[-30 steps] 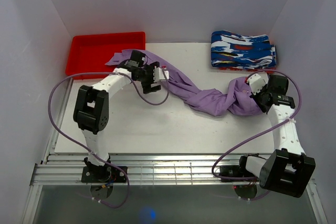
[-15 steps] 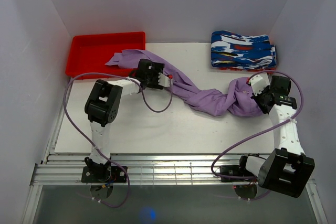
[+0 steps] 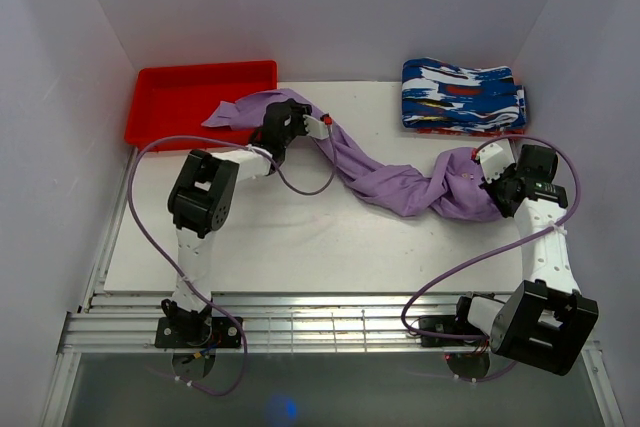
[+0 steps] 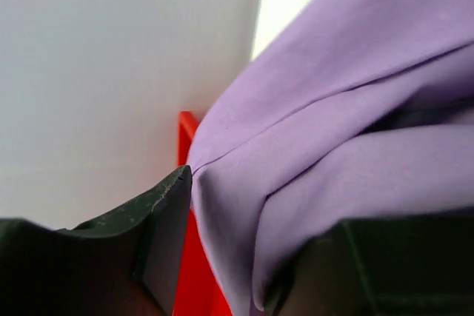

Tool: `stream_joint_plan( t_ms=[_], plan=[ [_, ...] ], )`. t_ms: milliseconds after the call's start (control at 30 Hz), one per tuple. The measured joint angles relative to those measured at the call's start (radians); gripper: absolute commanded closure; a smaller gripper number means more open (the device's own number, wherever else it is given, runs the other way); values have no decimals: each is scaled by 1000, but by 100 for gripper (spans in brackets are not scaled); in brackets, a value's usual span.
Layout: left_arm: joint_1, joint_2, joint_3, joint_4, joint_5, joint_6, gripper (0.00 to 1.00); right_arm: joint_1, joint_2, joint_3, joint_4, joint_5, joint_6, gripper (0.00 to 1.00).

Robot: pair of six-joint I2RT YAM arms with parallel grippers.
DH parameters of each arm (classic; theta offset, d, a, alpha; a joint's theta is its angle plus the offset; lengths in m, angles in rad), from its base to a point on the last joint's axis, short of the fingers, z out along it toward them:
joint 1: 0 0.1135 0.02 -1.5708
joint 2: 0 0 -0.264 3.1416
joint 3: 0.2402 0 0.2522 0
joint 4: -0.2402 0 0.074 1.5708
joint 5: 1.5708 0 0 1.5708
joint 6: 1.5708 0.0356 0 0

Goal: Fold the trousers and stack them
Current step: Move the trousers to the center of the board

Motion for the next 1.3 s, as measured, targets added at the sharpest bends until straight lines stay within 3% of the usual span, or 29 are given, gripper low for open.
stream_joint_plan(
  t_ms=[233, 400, 500, 767, 1000, 1167, 1300],
  plan=[
    [-5, -140, 0, -1, -31, -91, 100, -1, 1, 5, -3, -20, 1, 92],
    [-8, -252, 3, -49, -80, -94, 100, -14, 13, 40, -5, -41, 5, 92],
    [-8, -311, 29, -178, -127, -88, 100, -26, 18, 62, -5, -57, 12, 92],
    [-14, -574, 125, -919, -138, -179, 100, -81, 24, 98, 0, -91, 16, 92],
    [-30, -718, 303, -1558, 68, -302, 100, -128, 24, 99, 5, -117, 15, 92],
    [-32, -758, 146, -1718, 211, -324, 100, -143, 24, 99, 10, -133, 16, 92],
    [-7, -555, 64, -1808, 320, -325, 97, -145, 10, 99, 24, -138, 15, 92]
  ],
)
